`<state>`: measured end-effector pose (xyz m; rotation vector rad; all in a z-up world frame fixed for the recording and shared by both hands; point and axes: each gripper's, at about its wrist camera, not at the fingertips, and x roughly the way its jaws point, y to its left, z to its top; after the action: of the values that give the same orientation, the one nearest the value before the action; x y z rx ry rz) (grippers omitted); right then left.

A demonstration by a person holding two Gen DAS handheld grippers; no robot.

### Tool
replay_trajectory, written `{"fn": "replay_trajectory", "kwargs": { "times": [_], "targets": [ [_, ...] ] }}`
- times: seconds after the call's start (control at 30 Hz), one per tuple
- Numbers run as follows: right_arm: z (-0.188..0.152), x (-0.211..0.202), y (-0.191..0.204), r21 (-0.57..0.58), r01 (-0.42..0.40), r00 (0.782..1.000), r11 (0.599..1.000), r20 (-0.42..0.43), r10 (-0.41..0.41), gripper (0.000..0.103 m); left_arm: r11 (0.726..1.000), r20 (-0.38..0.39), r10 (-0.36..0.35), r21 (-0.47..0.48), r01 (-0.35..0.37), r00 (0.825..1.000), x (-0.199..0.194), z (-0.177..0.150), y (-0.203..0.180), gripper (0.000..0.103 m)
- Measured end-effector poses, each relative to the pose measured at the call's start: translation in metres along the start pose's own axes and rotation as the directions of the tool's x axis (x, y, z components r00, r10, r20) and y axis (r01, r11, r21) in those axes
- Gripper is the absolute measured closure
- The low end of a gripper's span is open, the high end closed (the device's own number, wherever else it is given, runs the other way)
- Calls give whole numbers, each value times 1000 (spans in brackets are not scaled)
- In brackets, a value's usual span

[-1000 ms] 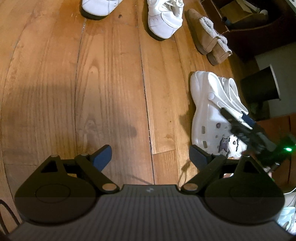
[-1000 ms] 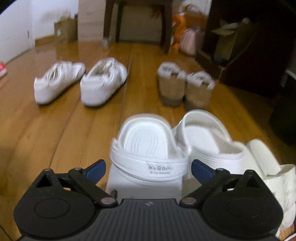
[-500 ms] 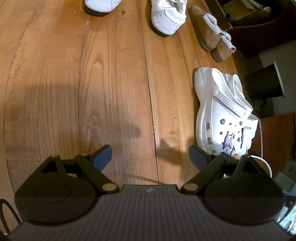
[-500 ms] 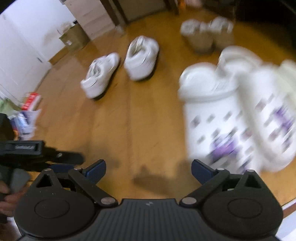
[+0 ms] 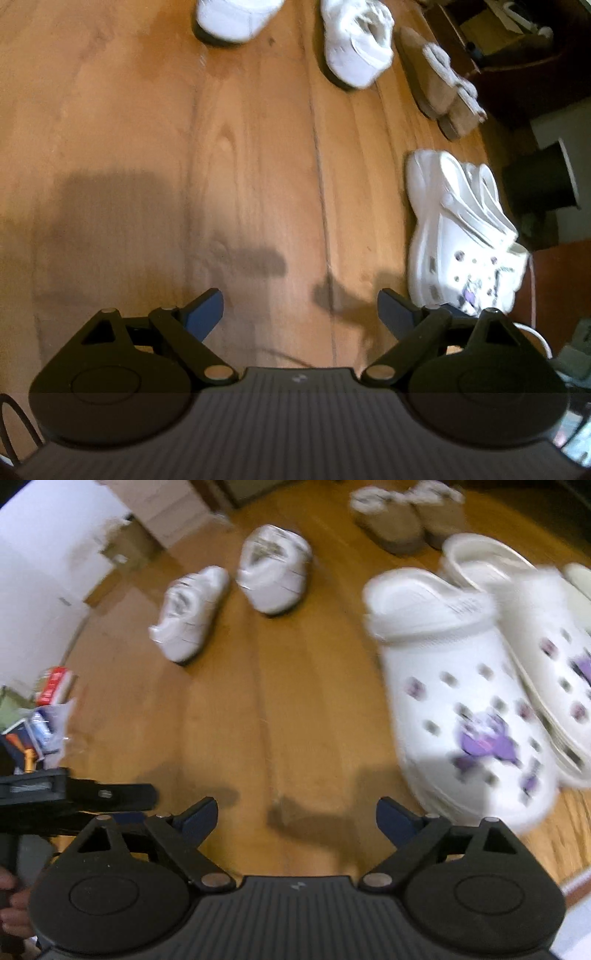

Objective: Organize scattered shoes
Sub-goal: 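Open the right gripper and withdraw it from the placed Croc, then reach the left gripper to the white velcro sneaker and close on it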

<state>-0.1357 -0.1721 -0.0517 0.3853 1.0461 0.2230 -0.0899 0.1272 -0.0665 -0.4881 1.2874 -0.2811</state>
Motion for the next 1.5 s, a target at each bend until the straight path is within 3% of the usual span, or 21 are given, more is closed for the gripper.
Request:
{"fn": "replay_trajectory", "kwargs": {
  "times": [0.07, 0.1, 0.13, 0.17, 0.2, 0.27, 0.3, 0.47, 0.57, 0.67, 0.83, 0.9, 0.93, 1.07, 1.23, 1.33, 1.37, 1.4, 1.43, 1.47, 1.5],
  "targets": [
    [11, 1, 12, -36, -17, 999, 999, 34, 18, 15, 1000, 41, -5, -31, 6, 999, -10, 14, 8, 12],
    [17, 1, 18, -60, -55, 997, 997, 57, 59, 22, 998, 75, -19, -57, 23, 997, -18, 24, 14, 12],
    [23, 0, 24, -85, -94, 992, 992, 78, 101, 38, 996, 109, -32, -83, 41, 994, -25, 33, 19, 12],
    [30, -1, 31, -114, -166, 979, 979, 100, 178, 46, 995, 126, -34, -93, 46, 991, -28, 37, 22, 12],
    [36, 0, 39, -131, -198, 972, 972, 105, 212, 47, 995, 164, -19, -93, 34, 986, -35, 46, 24, 12],
    [49, 3, 54, -165, -258, 954, 952, 113, 278, 60, 998, 296, 49, -54, -35, 954, -51, 77, 27, 12],
    [55, 5, 62, -190, -252, 953, 949, 122, 278, 61, 997, 322, 66, -47, -54, 944, -52, 85, 29, 14],
    [88, 24, 89, -219, -208, 955, 953, 166, 246, 59, 993, 390, 116, -21, -117, 914, -38, 134, 35, 19],
    [102, 38, 97, -211, -161, 959, 964, 198, 203, 50, 970, 426, 206, 28, -240, 881, -21, 164, 31, 21],
    [103, 48, 100, -242, -120, 960, 963, 220, 175, 50, 930, 437, 296, 70, -360, 849, -6, 183, 24, 28],
    [102, 69, 94, -265, -100, 962, 959, 219, 161, 45, 897, 420, 328, 145, -419, 846, 16, 204, 16, 29],
    [101, 74, 86, -241, -117, 963, 963, 209, 169, 45, 896, 428, 324, 147, -418, 844, 18, 204, 16, 30],
    [101, 77, 86, -240, -117, 964, 964, 207, 169, 45, 895, 440, 325, 142, -422, 837, 21, 208, 16, 29],
    [103, 84, 76, -208, -117, 969, 971, 189, 157, 39, 847, 426, 394, 177, -502, 814, 44, 227, 16, 23],
    [106, 85, 70, -174, -117, 969, 978, 194, 151, 37, 837, 420, 380, 223, -499, 824, 68, 244, 14, 19],
    [105, 89, 70, -165, -118, 972, 979, 180, 148, 36, 828, 454, 375, 227, -512, 808, 78, 248, 15, 18],
    [105, 89, 70, -164, -117, 973, 979, 180, 147, 35, 832, 476, 367, 217, -511, 799, 78, 249, 16, 22],
    [105, 91, 70, -164, -117, 974, 980, 171, 145, 35, 841, 484, 357, 206, -501, 799, 78, 250, 17, 45],
    [104, 92, 70, -163, -115, 975, 980, 168, 143, 35, 862, 470, 341, 189, -470, 814, 79, 252, 17, 74],
    [104, 92, 70, -161, -112, 976, 981, 166, 139, 35, 886, 449, 321, 168, -432, 834, 79, 255, 17, 85],
    [104, 93, 70, -160, -110, 977, 981, 165, 137, 35, 891, 443, 320, 160, -425, 837, 80, 256, 15, 85]
  ]
}}
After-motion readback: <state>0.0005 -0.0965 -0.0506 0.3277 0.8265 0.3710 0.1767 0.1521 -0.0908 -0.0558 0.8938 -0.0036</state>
